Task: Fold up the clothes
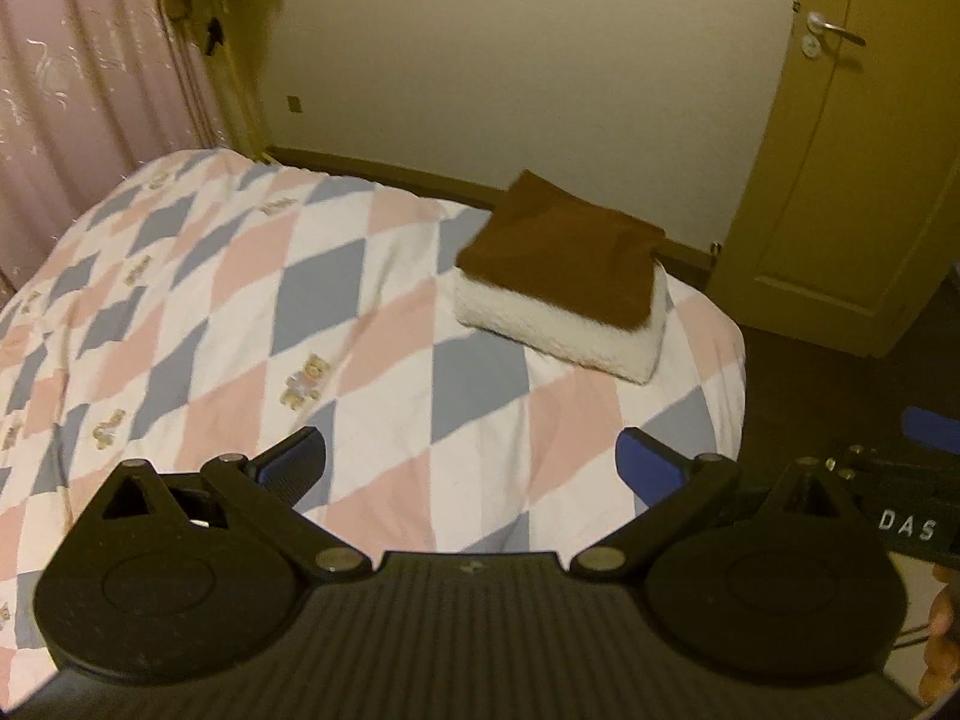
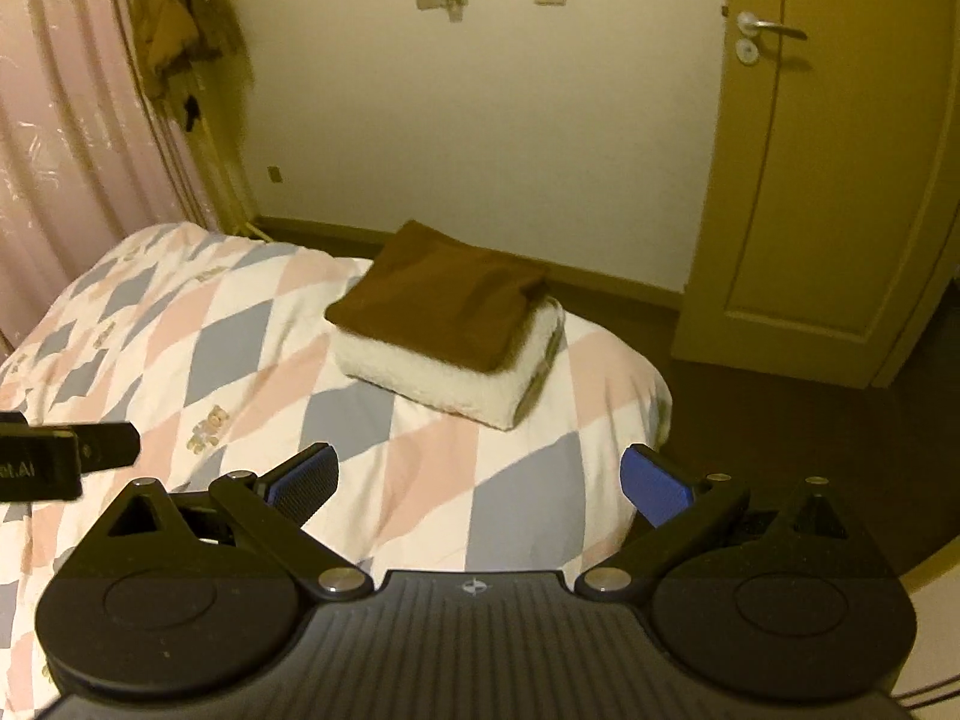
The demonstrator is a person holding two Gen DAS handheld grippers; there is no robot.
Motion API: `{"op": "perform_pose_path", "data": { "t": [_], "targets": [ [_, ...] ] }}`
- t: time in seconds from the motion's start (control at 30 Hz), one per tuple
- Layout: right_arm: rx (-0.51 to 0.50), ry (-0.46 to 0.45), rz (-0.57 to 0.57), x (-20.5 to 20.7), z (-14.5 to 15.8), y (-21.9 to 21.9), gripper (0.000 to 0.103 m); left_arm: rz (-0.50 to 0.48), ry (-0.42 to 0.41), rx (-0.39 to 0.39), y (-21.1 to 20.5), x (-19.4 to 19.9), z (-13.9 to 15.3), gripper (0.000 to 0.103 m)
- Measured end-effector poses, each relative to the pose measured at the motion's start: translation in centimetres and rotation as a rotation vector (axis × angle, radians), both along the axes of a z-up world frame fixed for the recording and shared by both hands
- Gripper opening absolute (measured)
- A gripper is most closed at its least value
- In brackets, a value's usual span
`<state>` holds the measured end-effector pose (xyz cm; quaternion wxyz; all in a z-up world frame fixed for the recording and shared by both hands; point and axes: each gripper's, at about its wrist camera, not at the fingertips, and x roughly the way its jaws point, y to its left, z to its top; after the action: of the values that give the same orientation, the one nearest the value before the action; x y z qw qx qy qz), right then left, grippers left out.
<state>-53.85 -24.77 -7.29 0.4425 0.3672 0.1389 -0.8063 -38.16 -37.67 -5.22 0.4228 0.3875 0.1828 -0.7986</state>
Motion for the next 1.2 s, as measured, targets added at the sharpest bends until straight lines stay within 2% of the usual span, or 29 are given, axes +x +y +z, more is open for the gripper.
{"op": "perform_pose_path", "data": {
  "t": [0.3,0.57,1.1,1.2],
  "targets": [
    [0.063,-0.018,-0.061,-1.4,-1.8,-2.2,0.103,-0.029,-0.026,0.02,-1.3,-1.9,-2.4,0.102],
    [0.073,-0.037,-0.053,-2.5,-2.3,-4.7,0.103,-0.018,-0.068,0.024,-3.3,-3.5,-3.7,0.102],
    [0.099,-0.077,-0.032,-6.6,-3.9,-9.7,0.103,0.009,-0.071,0.077,-8.3,-7.1,-5.2,0.102],
    [0.098,-0.08,-0.03,-7.1,-4.0,-10.4,0.103,0.004,-0.039,0.103,-9.1,-7.6,-5.2,0.102]
  ]
}}
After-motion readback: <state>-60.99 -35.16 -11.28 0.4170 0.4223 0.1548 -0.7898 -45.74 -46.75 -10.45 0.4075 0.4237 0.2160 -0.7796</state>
